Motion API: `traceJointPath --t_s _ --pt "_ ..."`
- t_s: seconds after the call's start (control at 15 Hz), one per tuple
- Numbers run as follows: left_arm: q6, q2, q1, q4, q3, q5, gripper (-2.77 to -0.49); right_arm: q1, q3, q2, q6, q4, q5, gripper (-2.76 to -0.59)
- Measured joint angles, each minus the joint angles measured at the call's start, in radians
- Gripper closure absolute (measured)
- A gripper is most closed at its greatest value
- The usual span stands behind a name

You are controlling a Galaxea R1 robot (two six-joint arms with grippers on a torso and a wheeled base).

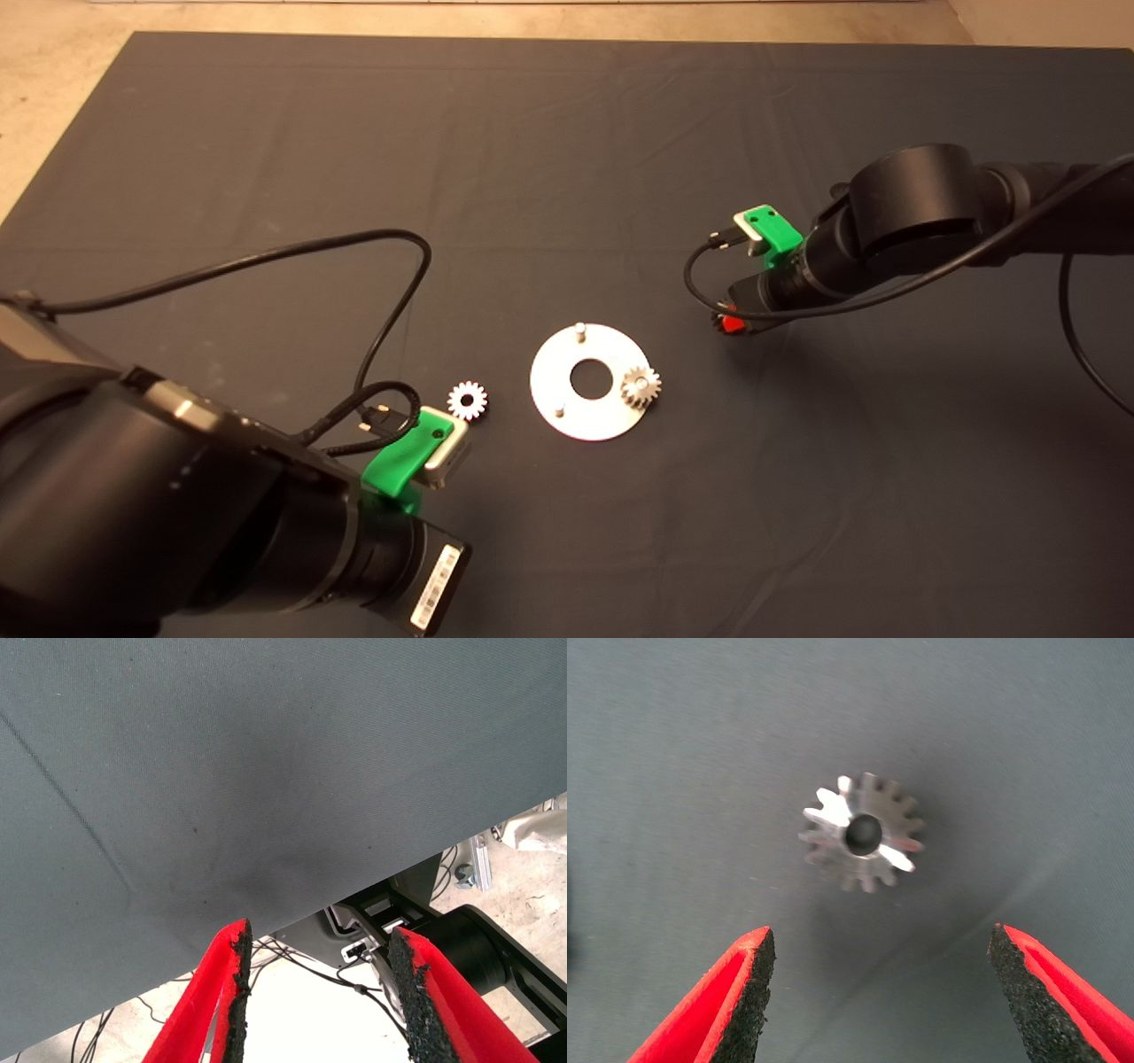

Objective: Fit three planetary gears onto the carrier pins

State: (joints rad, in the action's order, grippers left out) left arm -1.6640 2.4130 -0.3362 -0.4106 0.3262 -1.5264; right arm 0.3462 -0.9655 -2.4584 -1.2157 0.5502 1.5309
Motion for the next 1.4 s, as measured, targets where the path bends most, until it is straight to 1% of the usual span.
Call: traceJointPath --t_s 0.27,0.4,0.53,0.6,0.73,0.8,1.07,1.13,1.2,1.27,1.33,1.4 --pt "0.0 0.0 0.0 0.0 0.0 0.0 -1.03 -0.004 -0.001 0.018 0.0 0.0 0.0 -1.78" --pt "0.0 0.0 0.0 0.0 0.0 0.0 -1.03 -0.021 -0.001 0.018 0.0 0.0 0.0 -1.78" --pt "0.0 0.0 0.0 0.0 0.0 0.0 -1.03 -0.046 -0.001 0.018 0.0 0.0 0.0 -1.78" --pt "0.0 0.0 0.0 0.0 0.0 0.0 -1.03 -0.055 -0.001 0.018 0.0 0.0 -0.003 -1.78" --pt "0.0 -0.001 0.0 0.0 0.0 0.0 -1.03 -0.072 -0.005 0.018 -0.001 0.0 -0.033 -1.78" --pt "0.001 -0.001 0.0 0.0 0.0 0.0 -1.03 -0.076 -0.011 0.018 0.0 0.0 -0.041 -1.78" --pt "0.001 -0.003 0.0 0.0 0.0 0.0 -1.03 -0.077 -0.046 0.018 0.0 0.0 -0.044 -1.78" --pt "0.001 -0.003 0.0 0.0 0.0 0.0 -1.03 -0.077 -0.059 0.018 0.0 0.0 -0.05 -1.78" --pt "0.001 -0.004 0.0 0.0 0.0 0.0 -1.03 -0.077 -0.067 0.018 0.0 0.0 -0.067 -1.78" --pt "0.001 -0.004 0.0 0.0 0.0 0.0 -1.03 -0.077 -0.07 0.018 0.0 0.0 -0.095 -1.78" --pt "0.001 -0.003 0.0 0.0 0.0 0.0 -1.03 -0.077 -0.071 0.018 0.0 0.0 -0.12 -1.78" --pt "0.001 -0.004 0.0 0.0 0.0 0.0 -1.03 -0.077 -0.074 0.017 0.0 0.0 -0.13 -1.78"
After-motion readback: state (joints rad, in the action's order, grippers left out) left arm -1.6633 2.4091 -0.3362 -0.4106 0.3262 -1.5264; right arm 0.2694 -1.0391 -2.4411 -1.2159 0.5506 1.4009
